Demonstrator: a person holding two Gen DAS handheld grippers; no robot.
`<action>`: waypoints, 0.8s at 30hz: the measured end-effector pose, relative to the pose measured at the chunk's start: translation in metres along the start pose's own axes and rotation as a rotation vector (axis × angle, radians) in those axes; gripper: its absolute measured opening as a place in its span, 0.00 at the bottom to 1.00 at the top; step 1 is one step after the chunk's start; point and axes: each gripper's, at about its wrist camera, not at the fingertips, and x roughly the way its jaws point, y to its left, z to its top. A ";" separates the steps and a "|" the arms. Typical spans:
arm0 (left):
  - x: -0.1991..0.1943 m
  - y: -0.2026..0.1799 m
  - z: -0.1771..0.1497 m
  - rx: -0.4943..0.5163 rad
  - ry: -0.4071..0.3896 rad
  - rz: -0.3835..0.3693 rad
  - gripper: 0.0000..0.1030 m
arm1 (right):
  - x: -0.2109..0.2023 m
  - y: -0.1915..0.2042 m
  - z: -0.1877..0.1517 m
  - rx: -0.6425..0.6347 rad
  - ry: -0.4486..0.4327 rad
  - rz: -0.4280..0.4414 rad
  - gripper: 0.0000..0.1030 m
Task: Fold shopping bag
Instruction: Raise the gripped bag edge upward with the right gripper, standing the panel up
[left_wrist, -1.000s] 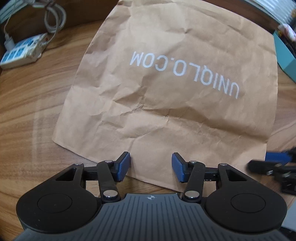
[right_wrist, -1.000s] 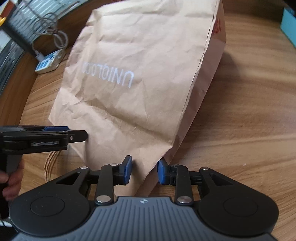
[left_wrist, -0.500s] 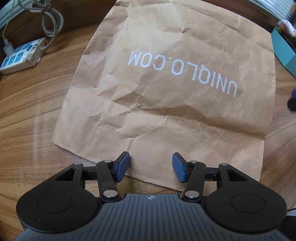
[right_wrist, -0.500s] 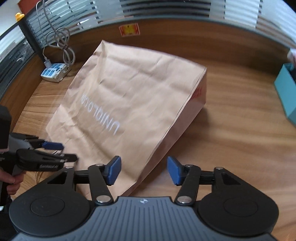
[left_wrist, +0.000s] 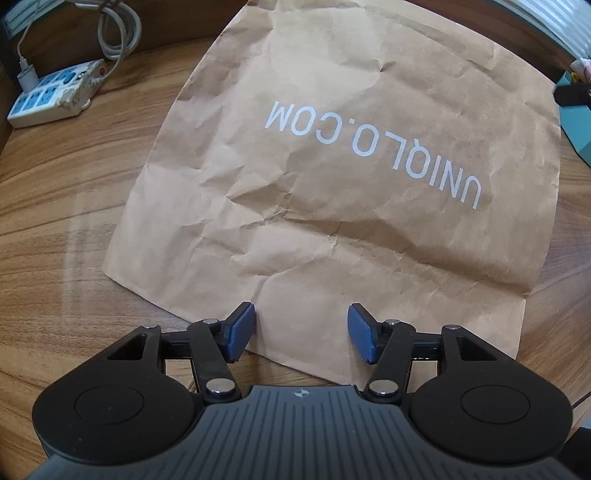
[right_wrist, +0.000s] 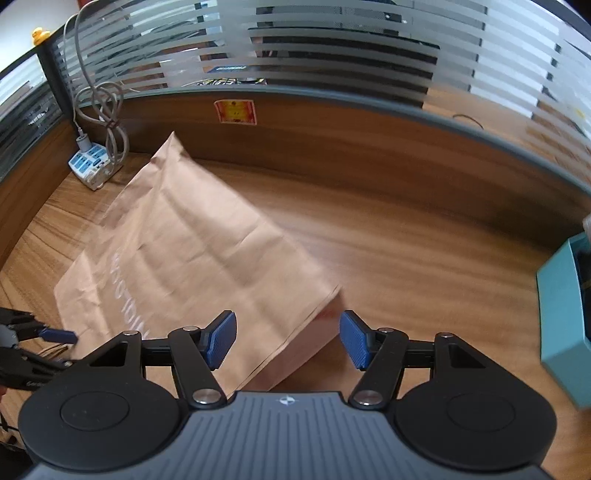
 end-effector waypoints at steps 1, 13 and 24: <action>0.000 0.000 0.001 -0.003 0.001 0.001 0.57 | 0.004 -0.003 0.004 -0.001 0.000 0.004 0.67; 0.006 0.015 0.012 -0.028 0.004 0.013 0.58 | 0.039 -0.021 0.014 0.084 0.056 0.075 0.51; 0.016 0.031 0.034 0.025 -0.015 0.032 0.59 | 0.011 -0.011 -0.041 0.228 0.087 0.085 0.45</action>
